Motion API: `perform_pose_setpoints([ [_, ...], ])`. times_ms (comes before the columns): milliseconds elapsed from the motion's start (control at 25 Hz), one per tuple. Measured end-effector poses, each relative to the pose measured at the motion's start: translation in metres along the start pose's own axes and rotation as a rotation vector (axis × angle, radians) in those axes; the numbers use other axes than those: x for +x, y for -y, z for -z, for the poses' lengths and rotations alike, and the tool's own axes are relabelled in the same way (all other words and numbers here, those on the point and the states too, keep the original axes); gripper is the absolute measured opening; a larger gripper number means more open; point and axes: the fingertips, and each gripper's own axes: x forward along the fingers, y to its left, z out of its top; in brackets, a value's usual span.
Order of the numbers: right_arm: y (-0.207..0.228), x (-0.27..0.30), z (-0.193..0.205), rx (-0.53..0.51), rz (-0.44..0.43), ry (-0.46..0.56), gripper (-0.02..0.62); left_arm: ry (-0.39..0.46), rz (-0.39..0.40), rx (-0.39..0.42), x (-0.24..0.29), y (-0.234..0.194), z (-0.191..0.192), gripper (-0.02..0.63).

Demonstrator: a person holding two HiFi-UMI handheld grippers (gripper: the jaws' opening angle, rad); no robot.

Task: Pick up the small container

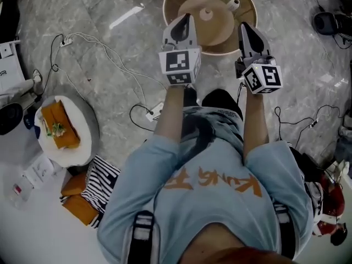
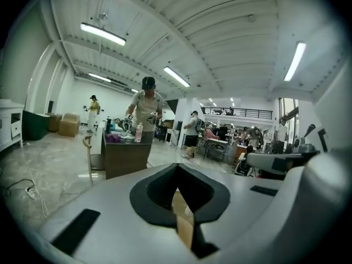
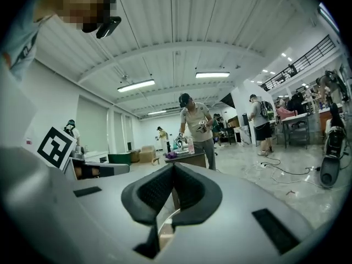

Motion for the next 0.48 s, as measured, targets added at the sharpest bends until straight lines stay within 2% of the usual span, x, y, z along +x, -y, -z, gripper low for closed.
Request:
perform_pose_setpoints([
  [120,0.024,0.013,0.016,0.031,0.021,-0.023,0.013,-0.026,0.019,-0.01,0.023,0.002,0.014,0.023],
  [240,0.045,0.035,0.041,0.066,0.016,-0.049,0.012,-0.053,0.034,0.016,0.046,0.001,0.024,0.023],
  [480,0.064,0.059,0.095,0.059,-0.075,-0.138,0.012,-0.066,0.051,0.015,0.081,-0.003,0.049,0.023],
])
